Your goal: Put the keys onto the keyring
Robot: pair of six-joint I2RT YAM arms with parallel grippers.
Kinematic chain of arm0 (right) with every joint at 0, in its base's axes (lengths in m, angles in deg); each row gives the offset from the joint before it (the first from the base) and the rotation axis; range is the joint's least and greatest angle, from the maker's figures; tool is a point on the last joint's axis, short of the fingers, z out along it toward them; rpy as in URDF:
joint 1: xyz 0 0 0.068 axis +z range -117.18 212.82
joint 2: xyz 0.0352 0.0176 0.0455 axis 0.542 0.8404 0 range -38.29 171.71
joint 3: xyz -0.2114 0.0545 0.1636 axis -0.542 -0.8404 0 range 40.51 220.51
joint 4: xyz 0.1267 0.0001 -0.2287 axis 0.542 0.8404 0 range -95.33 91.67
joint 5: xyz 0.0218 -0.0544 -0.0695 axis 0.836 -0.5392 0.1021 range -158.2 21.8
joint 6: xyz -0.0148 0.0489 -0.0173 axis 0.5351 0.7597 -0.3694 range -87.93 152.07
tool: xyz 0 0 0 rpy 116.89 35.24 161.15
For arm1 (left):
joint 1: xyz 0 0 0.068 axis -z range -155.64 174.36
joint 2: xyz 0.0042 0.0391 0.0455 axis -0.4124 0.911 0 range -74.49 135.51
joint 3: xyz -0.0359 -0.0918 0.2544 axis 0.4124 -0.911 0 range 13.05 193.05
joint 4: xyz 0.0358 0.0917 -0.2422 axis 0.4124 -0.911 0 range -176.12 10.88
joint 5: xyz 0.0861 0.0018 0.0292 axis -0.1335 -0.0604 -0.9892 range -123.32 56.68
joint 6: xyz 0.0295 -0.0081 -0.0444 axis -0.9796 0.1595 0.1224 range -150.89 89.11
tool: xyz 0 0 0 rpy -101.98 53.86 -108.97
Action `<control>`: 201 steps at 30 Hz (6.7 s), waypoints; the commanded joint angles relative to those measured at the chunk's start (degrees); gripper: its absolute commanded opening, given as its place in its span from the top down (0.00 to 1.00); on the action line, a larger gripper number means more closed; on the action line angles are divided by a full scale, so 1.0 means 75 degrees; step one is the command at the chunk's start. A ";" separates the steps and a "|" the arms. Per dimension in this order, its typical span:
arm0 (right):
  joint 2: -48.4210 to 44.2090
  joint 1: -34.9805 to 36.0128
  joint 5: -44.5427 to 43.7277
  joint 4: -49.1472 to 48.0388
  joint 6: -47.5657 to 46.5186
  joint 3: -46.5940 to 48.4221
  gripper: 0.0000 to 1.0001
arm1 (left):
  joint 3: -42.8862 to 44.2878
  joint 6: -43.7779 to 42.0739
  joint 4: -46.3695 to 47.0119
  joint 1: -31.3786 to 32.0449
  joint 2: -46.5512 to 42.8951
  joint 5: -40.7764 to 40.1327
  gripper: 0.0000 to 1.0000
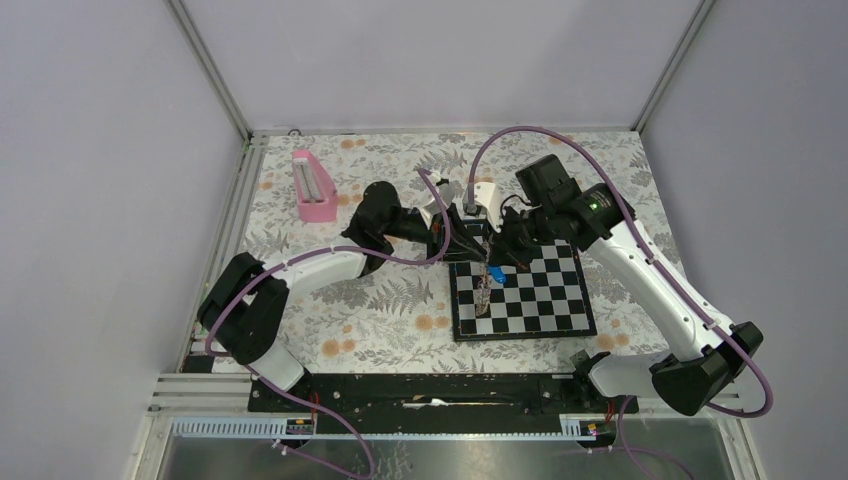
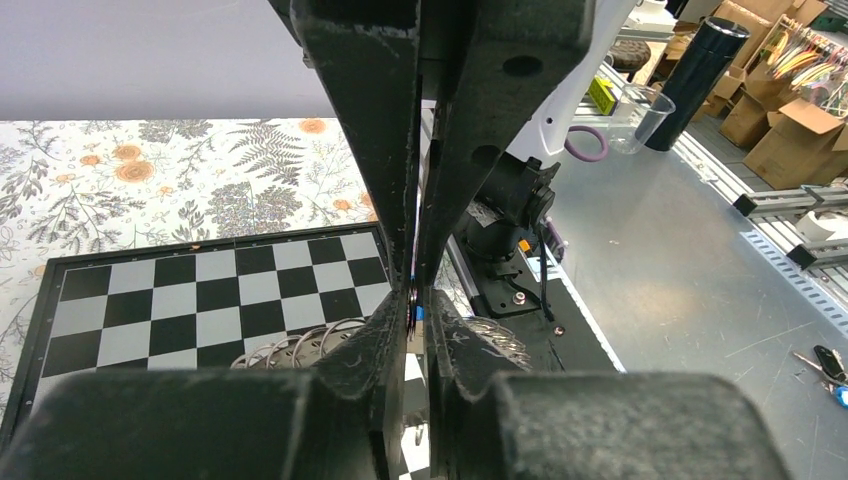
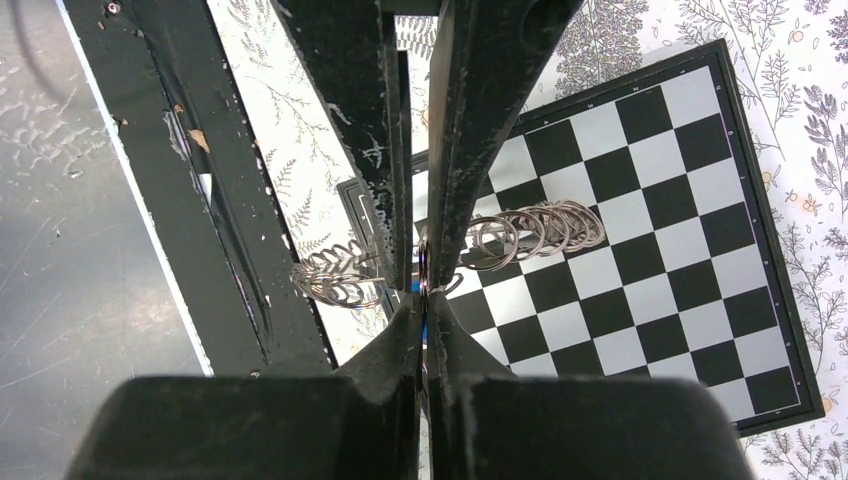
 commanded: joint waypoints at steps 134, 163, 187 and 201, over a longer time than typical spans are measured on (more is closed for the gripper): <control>-0.2172 -0.0370 -0.0346 -0.2411 -0.0997 -0.2596 1.00 | -0.0303 0.2222 0.2678 -0.0293 -0.0029 0.0088 1.00; -0.2043 -0.0143 0.0445 -0.3086 -0.0625 -0.3404 1.00 | -0.0269 0.3775 0.4281 -0.0521 0.0184 -0.0495 1.00; -0.2204 -0.0079 0.0382 -0.3149 -0.0384 -0.3067 1.00 | -0.0546 0.3281 0.4117 -0.0457 0.0185 -0.0223 1.00; -0.2294 -0.0069 0.0431 -0.2872 -0.0416 -0.2672 1.00 | -0.0537 0.2301 0.3009 -0.0458 0.0045 -0.0109 1.00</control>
